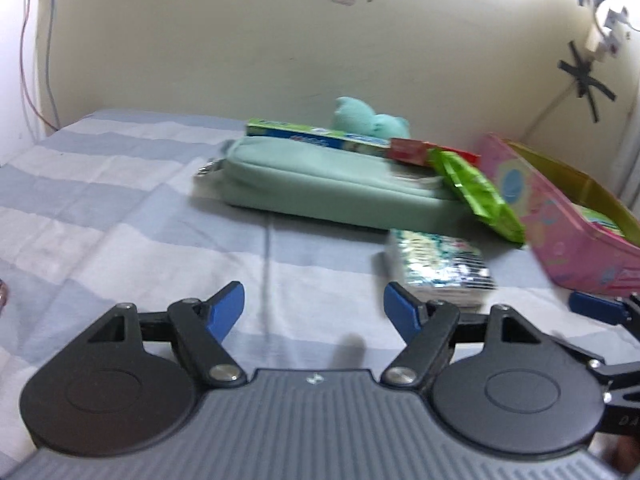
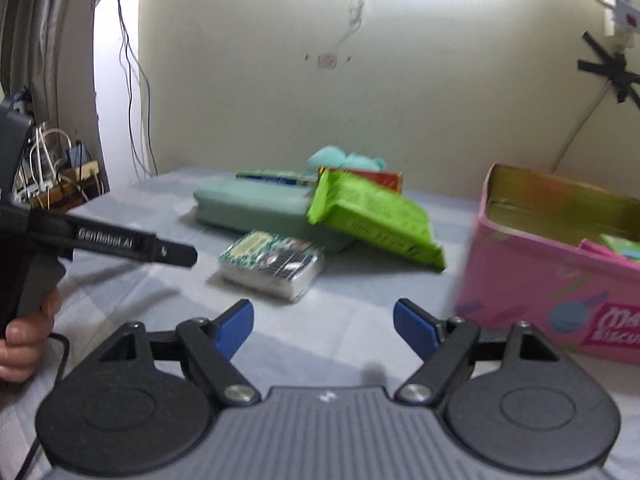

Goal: Organize objects
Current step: 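Move the left gripper back toward the floral tissue pack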

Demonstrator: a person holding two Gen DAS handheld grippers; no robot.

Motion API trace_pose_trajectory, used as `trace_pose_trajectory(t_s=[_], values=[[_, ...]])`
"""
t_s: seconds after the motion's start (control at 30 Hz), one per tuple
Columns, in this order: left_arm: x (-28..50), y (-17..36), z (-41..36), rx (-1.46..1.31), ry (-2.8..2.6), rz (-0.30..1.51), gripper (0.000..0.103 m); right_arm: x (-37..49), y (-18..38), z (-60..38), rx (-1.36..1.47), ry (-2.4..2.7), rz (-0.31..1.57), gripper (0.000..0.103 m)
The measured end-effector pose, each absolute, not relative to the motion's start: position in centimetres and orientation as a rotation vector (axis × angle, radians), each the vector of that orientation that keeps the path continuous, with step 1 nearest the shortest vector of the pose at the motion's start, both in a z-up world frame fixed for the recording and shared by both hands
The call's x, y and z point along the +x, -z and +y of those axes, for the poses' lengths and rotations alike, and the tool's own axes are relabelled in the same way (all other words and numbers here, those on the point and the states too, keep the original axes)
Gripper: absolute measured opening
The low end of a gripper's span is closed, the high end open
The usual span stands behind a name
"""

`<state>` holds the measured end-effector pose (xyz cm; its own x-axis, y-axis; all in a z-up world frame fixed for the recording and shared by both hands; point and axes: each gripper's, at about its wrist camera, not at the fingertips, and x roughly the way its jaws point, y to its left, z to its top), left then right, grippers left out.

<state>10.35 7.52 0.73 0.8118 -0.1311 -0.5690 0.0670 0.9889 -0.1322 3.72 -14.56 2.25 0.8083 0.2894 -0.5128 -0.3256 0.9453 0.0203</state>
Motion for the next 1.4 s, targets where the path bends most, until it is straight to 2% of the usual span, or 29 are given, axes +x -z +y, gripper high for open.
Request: trace_pose_trajectory(t_s=[0.27, 0.53, 0.63, 1.4], values=[[11.0, 0.0, 6.7, -0.043, 0.088, 0.632, 0.084, 4.4, -1.9, -17.0, 0.086, -0.243, 0.574, 0.081], [11.0, 0.4, 5.8, 0.02, 0.066, 0.634, 0.085, 4.6, -1.6, -17.5, 0.124, -0.233, 0.591, 0.081], [10.8, 0.4, 5.5, 0.027, 0.064, 0.642, 0.09, 4.9, -1.5, -17.7, 0.137, -0.226, 0.602, 0.082], [10.1, 0.3, 4.9, 0.007, 0.036, 0.647, 0.095, 5.3, -1.3, -15.1, 0.0, -0.222, 0.659, 0.085]])
